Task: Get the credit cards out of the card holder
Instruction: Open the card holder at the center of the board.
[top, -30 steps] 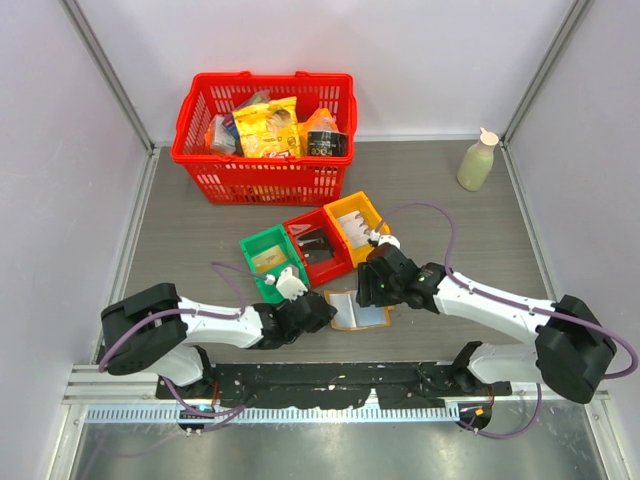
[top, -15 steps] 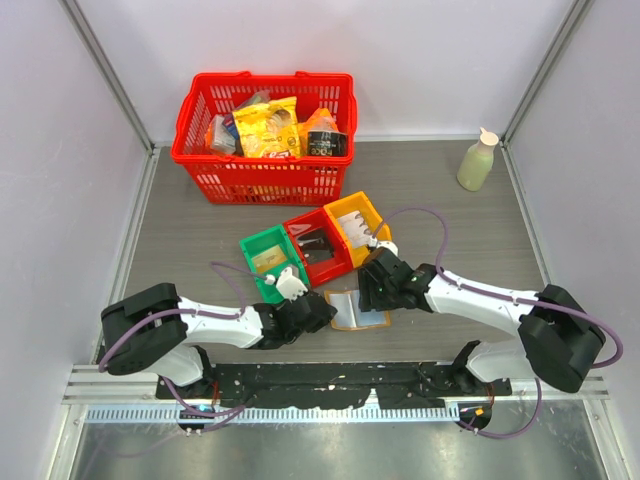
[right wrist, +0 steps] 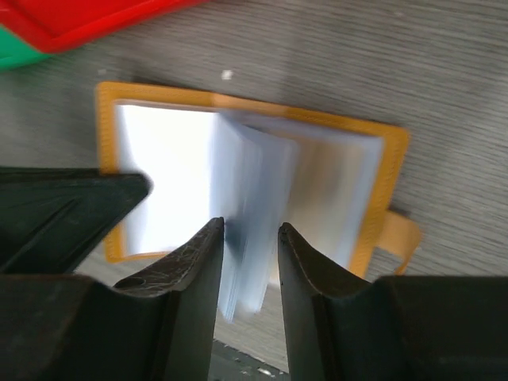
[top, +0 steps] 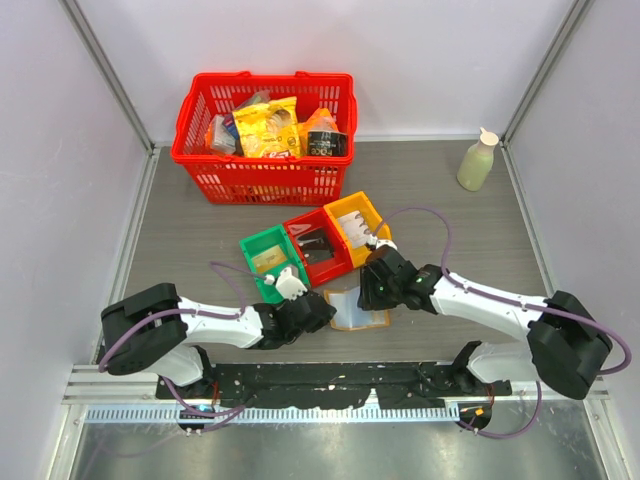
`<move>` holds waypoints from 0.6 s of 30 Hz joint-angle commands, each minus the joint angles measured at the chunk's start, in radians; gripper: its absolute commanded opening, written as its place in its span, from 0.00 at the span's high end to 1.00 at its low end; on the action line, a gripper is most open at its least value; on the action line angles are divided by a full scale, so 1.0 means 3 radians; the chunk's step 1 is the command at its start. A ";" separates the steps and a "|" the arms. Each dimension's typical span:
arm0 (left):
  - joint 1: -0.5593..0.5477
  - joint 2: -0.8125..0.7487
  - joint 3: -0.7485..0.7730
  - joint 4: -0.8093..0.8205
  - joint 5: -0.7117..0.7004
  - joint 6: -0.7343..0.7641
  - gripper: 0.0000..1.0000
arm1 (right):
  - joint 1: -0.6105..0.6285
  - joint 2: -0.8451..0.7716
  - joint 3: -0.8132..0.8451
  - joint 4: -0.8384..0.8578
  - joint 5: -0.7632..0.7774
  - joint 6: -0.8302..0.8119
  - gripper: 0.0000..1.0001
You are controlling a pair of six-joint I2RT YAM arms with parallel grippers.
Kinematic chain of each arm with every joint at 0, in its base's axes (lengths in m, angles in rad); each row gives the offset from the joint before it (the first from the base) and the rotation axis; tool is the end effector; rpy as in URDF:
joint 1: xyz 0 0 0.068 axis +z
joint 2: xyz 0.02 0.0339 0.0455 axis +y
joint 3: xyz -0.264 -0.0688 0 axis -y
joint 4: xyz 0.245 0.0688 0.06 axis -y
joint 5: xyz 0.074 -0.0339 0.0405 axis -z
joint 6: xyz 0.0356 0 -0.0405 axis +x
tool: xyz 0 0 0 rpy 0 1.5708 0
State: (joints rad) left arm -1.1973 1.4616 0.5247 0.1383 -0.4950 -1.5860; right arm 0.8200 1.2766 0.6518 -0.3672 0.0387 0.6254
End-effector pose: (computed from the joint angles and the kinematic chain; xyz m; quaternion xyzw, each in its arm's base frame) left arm 0.1099 -0.2342 0.1386 -0.2640 0.8634 -0.3188 0.2884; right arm 0.1628 0.1725 0.1798 -0.0876 0.9542 0.1748 0.2263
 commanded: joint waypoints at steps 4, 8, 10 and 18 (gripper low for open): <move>-0.0028 0.0016 0.0025 0.0071 -0.0078 0.0025 1.00 | 0.0023 -0.0298 0.0088 0.0364 -0.0553 0.0048 0.62; -0.0028 0.0011 0.0020 0.0071 -0.0084 0.0020 1.00 | 0.0038 -0.0242 0.0077 0.0528 -0.0768 0.0068 0.62; -0.0028 0.0006 0.0020 0.0071 -0.0084 0.0020 1.00 | 0.0043 -0.0186 0.0072 0.0574 -0.0789 0.0053 0.62; -0.0033 -0.0203 -0.0123 -0.0041 -0.0140 -0.0077 0.79 | 0.0048 0.0035 0.0067 0.0764 -0.1004 -0.0003 0.50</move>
State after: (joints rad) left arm -1.2015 1.4578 0.5179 0.1421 -0.4973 -1.5913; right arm 0.8307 1.2827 0.6518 -0.1947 -0.2295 0.6338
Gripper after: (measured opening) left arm 0.155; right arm 0.495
